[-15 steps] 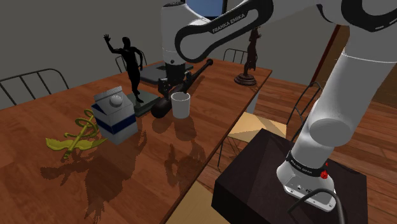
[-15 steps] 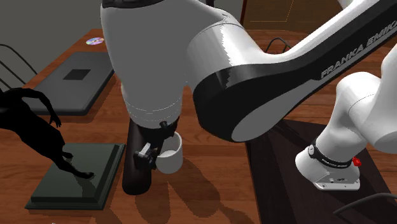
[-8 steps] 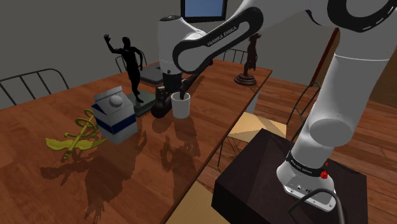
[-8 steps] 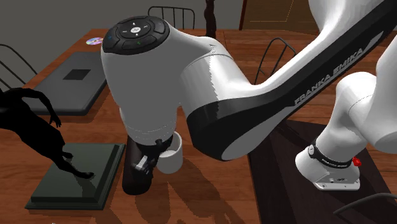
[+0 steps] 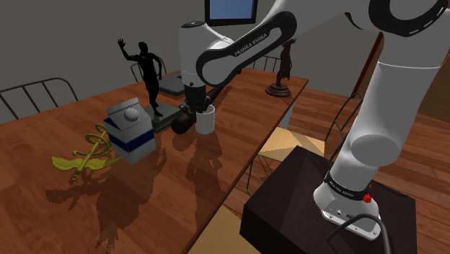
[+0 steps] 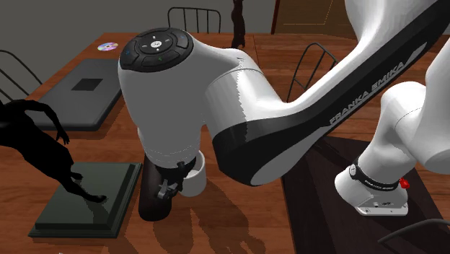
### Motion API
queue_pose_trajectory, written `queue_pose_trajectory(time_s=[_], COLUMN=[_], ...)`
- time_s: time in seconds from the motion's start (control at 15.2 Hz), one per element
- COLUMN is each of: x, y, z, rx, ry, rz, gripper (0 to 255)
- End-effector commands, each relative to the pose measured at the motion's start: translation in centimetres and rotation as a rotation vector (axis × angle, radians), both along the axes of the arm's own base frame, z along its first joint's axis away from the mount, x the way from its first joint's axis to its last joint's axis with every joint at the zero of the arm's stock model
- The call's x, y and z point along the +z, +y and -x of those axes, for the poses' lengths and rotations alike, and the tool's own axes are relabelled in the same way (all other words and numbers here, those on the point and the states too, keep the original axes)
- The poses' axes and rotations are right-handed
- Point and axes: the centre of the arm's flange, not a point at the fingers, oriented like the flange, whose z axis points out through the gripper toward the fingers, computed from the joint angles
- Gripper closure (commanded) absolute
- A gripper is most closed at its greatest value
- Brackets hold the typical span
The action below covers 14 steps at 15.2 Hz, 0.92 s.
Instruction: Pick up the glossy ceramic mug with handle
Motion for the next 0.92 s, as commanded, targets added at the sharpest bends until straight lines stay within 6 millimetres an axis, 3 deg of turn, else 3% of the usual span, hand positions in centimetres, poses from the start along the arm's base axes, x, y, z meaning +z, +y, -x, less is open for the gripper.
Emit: queue_pose_trajectory(time_s=[0.0,0.2,0.86], x=[-0.1,0.0,5.3], y=[-0.1,-0.1,-0.1], z=[0.0,0.1,0.1], rx=[-0.001,-0.001,-0.001], ry=[0.001,0.001,0.001], rz=[0.001,0.001,0.001], gripper=[255,255,255])
